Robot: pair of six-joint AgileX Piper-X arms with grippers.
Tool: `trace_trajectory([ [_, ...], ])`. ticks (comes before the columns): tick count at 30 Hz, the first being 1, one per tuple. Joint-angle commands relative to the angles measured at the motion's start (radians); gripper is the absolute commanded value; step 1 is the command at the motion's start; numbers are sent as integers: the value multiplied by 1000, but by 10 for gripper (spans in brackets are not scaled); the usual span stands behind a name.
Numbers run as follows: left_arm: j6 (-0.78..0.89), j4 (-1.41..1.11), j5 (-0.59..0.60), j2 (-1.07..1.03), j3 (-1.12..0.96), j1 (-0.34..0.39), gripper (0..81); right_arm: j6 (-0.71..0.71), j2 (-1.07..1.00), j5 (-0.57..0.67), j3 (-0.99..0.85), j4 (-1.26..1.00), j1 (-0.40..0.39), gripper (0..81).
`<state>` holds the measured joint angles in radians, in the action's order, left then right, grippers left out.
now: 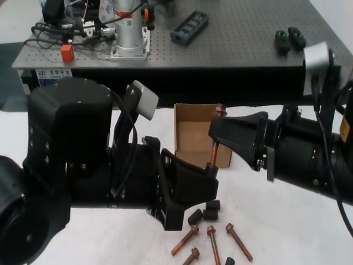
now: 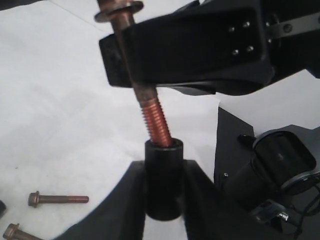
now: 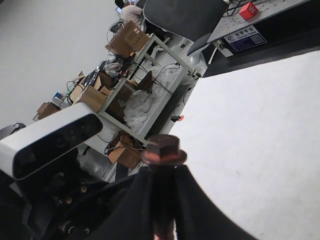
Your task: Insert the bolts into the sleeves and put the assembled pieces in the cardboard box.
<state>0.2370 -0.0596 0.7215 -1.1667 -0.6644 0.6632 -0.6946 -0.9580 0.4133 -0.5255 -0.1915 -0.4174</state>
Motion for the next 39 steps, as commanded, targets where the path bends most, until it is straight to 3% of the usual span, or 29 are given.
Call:
trace_trajectory([
  [1, 10, -32, -48, 10, -8, 0, 7, 37, -1, 61, 0, 13, -4, 28],
  [3, 10, -32, -64, 10, -8, 0, 7, 50, -1, 95, 0, 13, -4, 5],
  [5, 10, -32, -72, 10, -8, 0, 7, 91, -1, 114, 0, 13, -4, 135],
  [8, 10, -32, -97, 10, -8, 0, 7, 93, -1, 115, 0, 13, -4, 398],
  [9, 10, -32, -115, 10, -8, 0, 7, 99, -1, 115, 0, 13, -4, 424],
  [15, 23, -100, -303, 0, -8, 0, 7, 110, 49, 115, 0, 61, 42, 390],
  [18, 122, -147, -477, -48, -43, -10, 7, 124, 133, 115, 0, 218, 104, 390],
  [20, 160, -136, -495, -128, -113, -26, 7, 169, 191, 108, 0, 366, 150, 390],
  [24, 162, -4, -552, -358, -344, -41, 7, 232, 310, -35, 0, 655, 208, 390],
  [29, 83, 251, -600, -701, -745, -57, 7, 299, 394, -277, 0, 947, 221, 390],
  [35, 83, 553, -577, -1047, -1220, -66, 7, 299, 401, -330, 1, 1103, 221, 390],
  [39, 101, 680, -545, -1191, -1429, -66, 4, 299, 401, -364, 1, 1104, 221, 390],
])
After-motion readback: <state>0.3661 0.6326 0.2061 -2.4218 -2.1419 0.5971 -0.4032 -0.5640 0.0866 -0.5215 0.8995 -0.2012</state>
